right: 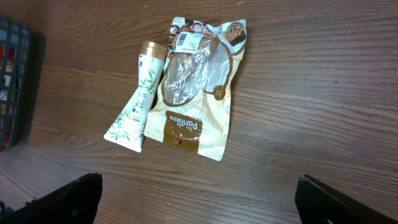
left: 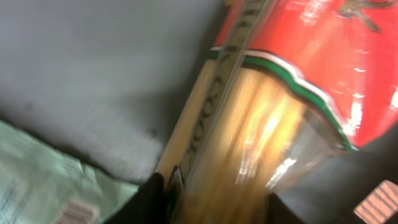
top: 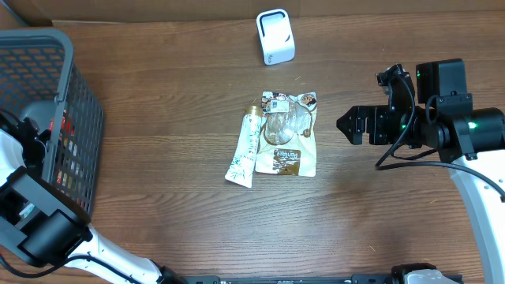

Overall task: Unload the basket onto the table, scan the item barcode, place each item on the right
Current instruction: 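Return the left gripper to the basket and grasp the red spaghetti pack, then lay the red spaghetti pack left of the white tube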

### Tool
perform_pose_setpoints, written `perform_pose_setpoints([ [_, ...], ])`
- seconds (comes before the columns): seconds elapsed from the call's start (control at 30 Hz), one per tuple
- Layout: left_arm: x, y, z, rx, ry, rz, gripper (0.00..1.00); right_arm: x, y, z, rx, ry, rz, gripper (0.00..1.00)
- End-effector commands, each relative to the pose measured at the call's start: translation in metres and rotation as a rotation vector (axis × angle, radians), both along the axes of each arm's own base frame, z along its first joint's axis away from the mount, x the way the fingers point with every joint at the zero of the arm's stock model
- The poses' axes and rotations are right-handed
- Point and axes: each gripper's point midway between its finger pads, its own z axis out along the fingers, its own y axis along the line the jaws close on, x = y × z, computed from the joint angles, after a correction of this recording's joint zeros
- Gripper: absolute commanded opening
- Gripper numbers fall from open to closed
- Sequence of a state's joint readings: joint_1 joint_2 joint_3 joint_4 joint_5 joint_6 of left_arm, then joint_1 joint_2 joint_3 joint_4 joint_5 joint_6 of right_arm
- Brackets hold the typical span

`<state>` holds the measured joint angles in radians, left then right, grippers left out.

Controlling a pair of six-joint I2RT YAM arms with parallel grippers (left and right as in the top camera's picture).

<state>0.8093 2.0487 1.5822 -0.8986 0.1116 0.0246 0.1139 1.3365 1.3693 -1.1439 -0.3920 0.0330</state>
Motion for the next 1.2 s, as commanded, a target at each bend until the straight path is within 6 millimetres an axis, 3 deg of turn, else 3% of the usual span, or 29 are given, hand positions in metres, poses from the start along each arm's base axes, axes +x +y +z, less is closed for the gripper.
perform_pose_setpoints([
  [0.0,-0.022,0.001,-0.02,-0.021,0.086,0.08,0.44,0.003,0.003,0.009,0.004,-0.029,0.01,1.0],
  [0.1,-0.022,0.001,-0.029,-0.025,0.09,0.079,0.51,0.002,0.003,0.009,0.004,-0.026,0.01,1.0],
  [0.27,-0.03,-0.009,-0.053,-0.076,0.138,0.077,0.42,0.0,0.002,0.007,0.001,-0.014,0.01,1.0],
  [0.3,-0.031,-0.01,-0.054,-0.079,0.14,0.077,0.33,0.0,0.002,0.007,0.002,-0.013,0.01,1.0],
  [0.33,-0.032,-0.011,-0.056,-0.086,0.145,0.076,0.04,0.0,0.002,0.007,0.001,-0.013,0.01,1.0],
  [0.5,-0.024,-0.009,-0.04,-0.094,0.115,0.073,0.04,0.001,0.002,0.008,0.002,-0.02,0.01,1.0],
  [0.67,0.004,-0.01,0.005,-0.144,0.007,-0.02,0.04,0.002,0.002,0.009,0.002,-0.024,0.01,1.0],
  [1.0,0.043,0.013,0.134,0.002,-0.184,-0.112,0.04,0.002,0.002,0.009,0.003,-0.024,0.01,1.0],
  [1.17,0.059,0.007,0.187,0.045,-0.325,-0.199,0.04,0.002,0.002,0.009,0.003,-0.024,0.01,1.0],
])
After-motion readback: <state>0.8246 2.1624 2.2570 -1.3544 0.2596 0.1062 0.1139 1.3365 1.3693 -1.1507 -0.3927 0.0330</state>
